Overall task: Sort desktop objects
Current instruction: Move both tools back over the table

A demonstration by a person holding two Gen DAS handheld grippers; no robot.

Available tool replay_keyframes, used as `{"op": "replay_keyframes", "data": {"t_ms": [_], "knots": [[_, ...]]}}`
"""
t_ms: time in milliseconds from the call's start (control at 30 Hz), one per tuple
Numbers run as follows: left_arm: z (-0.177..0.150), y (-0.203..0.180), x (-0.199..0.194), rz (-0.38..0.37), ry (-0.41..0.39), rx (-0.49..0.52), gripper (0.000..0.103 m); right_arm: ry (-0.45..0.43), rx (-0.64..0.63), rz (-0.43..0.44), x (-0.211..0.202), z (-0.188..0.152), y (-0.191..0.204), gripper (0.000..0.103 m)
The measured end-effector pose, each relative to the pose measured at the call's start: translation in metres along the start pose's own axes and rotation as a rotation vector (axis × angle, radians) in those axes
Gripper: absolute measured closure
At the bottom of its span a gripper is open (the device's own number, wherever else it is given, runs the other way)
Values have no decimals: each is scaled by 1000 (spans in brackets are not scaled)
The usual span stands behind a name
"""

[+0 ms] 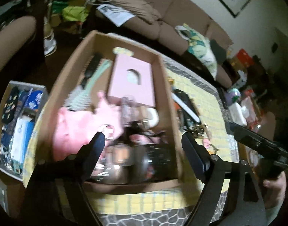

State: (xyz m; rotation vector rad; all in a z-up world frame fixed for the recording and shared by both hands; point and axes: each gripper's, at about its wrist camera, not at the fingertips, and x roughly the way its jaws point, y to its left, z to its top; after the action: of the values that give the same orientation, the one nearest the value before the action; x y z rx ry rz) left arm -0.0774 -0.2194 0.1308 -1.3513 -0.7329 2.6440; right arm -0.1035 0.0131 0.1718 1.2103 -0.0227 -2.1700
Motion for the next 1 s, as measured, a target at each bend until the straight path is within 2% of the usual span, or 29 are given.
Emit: {"op": "replay_keyframes", "data": {"t_ms": [167,400,500,600,667,767,1000], "knots": [[-10,-51,12,-21,8,112,21,-66,111,-117,-22,-26,-62,4],[-39,-126,42,-30,39,291,21,-114,237,-204,-39,-61,-132,4],[-52,-151,60,-23,64,356,16,-121,261,-244,-46,-72,-156,4],[-63,-166,76,-28,86,386,9,-119,290,-270,-47,-83,-175,4],[-70,-175,86,-31,93,393,0,-122,308,-287,-48,-89,-188,3],[-78,-182,100,-24,105,396,0,-130,311,-323,-46,-99,-204,0],[-92,-193,134,12,149,395,0,-88,289,-405,-40,-110,-237,0]]}}
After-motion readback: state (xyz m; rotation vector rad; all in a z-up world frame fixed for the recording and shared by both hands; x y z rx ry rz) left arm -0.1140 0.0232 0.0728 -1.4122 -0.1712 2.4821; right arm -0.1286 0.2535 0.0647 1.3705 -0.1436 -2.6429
